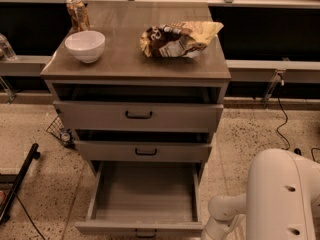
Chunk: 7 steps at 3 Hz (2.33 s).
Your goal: Close bottom drawer
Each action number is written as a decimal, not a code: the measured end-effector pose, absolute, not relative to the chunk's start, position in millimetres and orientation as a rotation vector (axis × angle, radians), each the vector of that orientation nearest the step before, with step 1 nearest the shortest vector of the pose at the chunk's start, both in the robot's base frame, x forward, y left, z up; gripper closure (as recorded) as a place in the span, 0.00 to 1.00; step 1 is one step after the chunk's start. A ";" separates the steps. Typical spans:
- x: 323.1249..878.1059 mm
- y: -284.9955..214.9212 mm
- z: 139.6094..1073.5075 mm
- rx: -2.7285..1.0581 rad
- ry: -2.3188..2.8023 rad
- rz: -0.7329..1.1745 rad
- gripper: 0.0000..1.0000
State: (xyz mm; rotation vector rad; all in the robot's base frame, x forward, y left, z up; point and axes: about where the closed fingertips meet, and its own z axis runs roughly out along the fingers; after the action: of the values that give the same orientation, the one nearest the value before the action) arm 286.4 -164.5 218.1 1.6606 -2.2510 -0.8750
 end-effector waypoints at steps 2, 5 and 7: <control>311.9 -155.4 212.5 1.619 -2.397 -0.989 1.00; 340.5 -201.1 175.2 1.321 -2.549 -1.099 1.00; 344.3 -188.7 171.0 1.278 -2.565 -1.161 1.00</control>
Offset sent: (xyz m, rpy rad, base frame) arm 0.0490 0.0109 -0.0087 0.1439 -0.0842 -0.2010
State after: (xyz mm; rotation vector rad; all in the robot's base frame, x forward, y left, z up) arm 344.3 -188.7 171.0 1.2780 -2.5648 -1.1608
